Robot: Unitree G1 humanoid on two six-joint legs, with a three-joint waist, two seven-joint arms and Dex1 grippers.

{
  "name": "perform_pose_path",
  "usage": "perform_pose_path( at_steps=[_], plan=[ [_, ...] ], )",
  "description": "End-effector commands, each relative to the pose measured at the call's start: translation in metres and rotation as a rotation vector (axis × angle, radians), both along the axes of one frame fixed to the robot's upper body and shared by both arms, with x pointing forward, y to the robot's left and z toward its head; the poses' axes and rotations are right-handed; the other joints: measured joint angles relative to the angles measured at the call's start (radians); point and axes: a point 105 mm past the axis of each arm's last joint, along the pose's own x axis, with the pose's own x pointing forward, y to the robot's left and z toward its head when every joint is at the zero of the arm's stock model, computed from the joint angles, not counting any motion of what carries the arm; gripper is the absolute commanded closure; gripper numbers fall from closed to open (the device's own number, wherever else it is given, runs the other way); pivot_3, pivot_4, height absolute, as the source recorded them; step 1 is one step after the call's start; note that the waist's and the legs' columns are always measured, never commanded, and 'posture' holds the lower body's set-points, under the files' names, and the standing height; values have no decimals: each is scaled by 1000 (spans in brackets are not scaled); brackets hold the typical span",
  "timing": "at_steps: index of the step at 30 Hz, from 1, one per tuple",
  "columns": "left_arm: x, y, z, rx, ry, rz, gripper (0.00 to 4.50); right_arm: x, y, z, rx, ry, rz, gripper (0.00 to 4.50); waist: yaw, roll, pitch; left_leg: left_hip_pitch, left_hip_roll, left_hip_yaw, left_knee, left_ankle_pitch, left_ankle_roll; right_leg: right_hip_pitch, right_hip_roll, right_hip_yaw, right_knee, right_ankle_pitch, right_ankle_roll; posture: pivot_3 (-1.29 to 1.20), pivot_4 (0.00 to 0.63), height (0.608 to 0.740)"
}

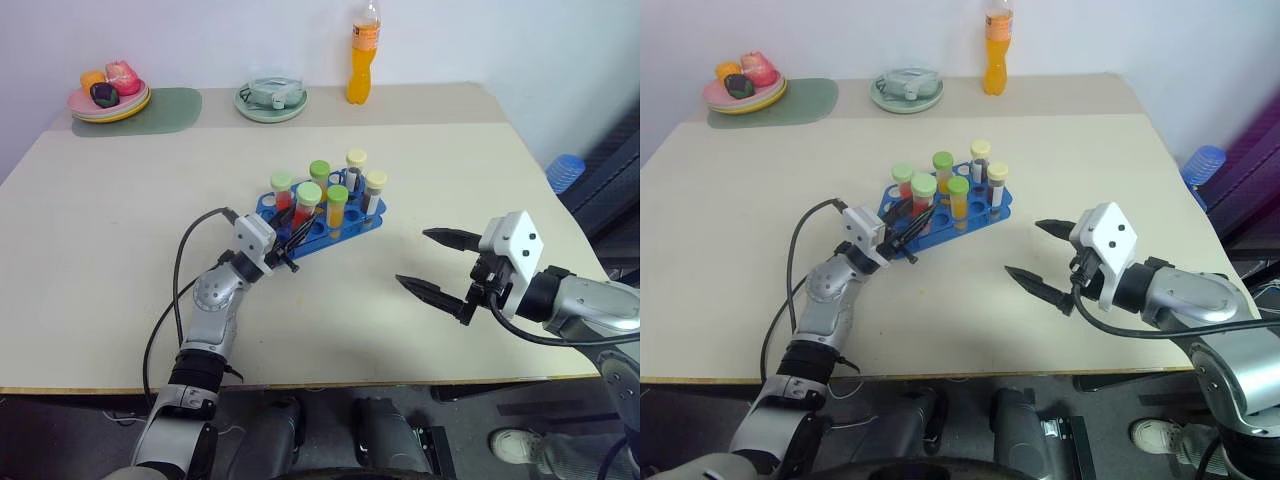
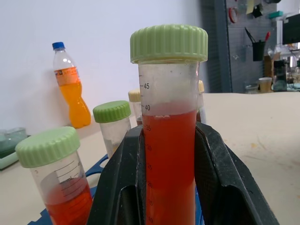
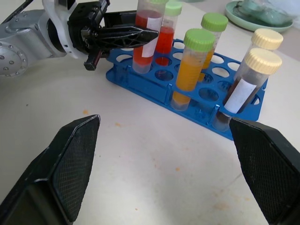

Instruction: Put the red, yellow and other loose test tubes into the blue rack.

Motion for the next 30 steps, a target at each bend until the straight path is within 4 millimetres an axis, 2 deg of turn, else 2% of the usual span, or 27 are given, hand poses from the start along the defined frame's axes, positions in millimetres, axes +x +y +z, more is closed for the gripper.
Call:
perform_pose_path(
  at_steps=[1, 10, 19, 30],
  plan=[
    [0, 2, -2, 23, 4, 10, 3735, -3, 6, 10, -5, -45, 25, 0, 0, 0, 0, 0, 0, 0, 0, 0, 0, 0, 0, 0, 0, 0, 0, 0, 150, 740],
    [-1, 2, -6, 39, 9, 11, 3735, -4, 6, 6, 11, -35, 8, 0, 1, 0, 0, 0, 0, 0, 0, 0, 0, 0, 0, 0, 0, 0, 0, 0, 150, 740],
    [1, -12, -6, 31, 21, -52, 3735, -9, -1, -6, 13, -8, -30, 0, 1, 0, 0, 0, 0, 0, 0, 0, 0, 0, 0, 0, 0, 0, 0, 0, 150, 740],
    [6, -16, -6, 20, 41, -88, 3735, -13, -11, -18, 35, 13, -90, 0, 7, 0, -1, 0, 0, 0, 1, 0, 0, 1, 0, 0, 0, 0, 0, 0, 150, 740]
  ],
)
